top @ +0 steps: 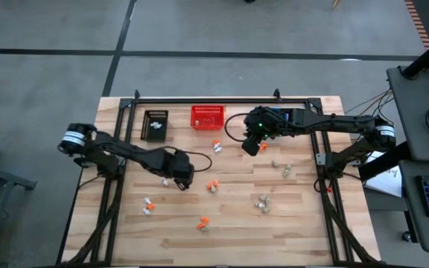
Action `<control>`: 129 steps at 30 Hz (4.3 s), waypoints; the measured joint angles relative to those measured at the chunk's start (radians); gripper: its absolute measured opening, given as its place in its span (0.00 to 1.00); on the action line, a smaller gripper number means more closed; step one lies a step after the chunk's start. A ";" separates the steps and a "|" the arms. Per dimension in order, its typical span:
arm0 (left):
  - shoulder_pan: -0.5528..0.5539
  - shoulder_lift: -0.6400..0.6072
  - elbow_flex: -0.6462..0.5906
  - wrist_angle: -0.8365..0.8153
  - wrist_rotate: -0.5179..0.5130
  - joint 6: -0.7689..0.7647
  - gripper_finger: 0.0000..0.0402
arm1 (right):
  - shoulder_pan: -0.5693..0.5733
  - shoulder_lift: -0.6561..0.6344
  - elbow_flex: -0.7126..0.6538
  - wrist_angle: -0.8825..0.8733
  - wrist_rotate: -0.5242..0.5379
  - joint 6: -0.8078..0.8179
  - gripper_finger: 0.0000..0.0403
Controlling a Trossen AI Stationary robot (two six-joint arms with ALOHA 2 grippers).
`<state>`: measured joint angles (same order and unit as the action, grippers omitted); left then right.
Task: Sort Halloween decoration
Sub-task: Put the white skull toy into the red bin
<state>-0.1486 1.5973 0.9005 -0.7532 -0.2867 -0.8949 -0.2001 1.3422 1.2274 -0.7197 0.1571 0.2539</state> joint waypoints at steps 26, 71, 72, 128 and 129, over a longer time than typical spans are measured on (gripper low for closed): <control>-0.003 0.100 -0.006 0.053 -0.020 0.026 0.22 | 0.000 0.000 0.000 0.000 0.001 0.010 0.21; 0.494 -0.135 0.116 0.344 0.333 0.884 0.13 | 0.153 -0.041 0.000 -0.059 0.000 0.001 0.21; 0.513 -0.109 0.148 0.323 0.334 0.922 0.13 | 0.153 -0.041 0.000 -0.059 0.000 0.001 0.21; 0.748 0.478 0.659 0.088 0.348 1.374 0.34 | 0.152 -0.039 -0.005 -0.055 0.002 0.016 0.21; 0.748 0.478 0.659 0.088 0.348 1.372 0.35 | 0.152 -0.039 -0.005 -0.056 0.002 0.016 0.21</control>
<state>0.5995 2.0750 1.5597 -0.6655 0.0608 0.4771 -0.0479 1.3029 1.2224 -0.7753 0.1596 0.2696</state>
